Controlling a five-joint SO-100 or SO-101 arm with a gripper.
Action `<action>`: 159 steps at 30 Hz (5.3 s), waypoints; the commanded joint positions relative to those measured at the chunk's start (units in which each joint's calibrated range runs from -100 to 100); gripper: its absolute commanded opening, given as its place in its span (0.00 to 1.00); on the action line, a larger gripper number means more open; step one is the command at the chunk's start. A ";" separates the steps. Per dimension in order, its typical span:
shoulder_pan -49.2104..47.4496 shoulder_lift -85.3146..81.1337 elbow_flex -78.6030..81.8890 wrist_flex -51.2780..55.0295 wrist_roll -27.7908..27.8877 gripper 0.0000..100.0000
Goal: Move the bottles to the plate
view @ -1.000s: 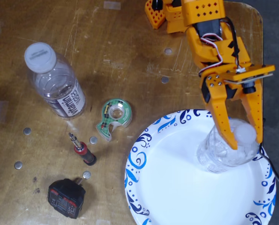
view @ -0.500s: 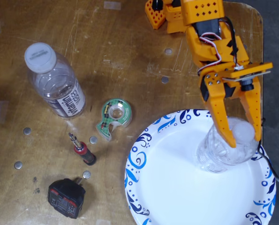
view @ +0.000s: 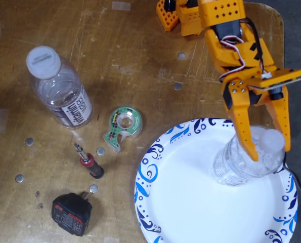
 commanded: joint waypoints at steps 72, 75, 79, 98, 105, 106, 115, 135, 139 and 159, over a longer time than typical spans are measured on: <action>57.19 -43.16 5.94 36.72 2.72 0.43; 57.19 -39.87 6.21 34.45 2.67 0.43; 59.13 -35.07 5.85 32.19 1.05 0.43; 60.54 -18.29 5.76 12.17 0.21 0.42; 58.70 -15.76 5.76 9.47 0.21 0.42; 58.70 -15.59 5.85 9.47 0.21 0.42; 59.13 -15.93 6.39 9.47 0.21 0.42; 63.45 -15.50 6.84 10.17 0.27 0.25; 63.55 -15.50 7.21 10.26 1.41 0.23; 65.71 -18.62 2.25 9.56 1.52 0.14</action>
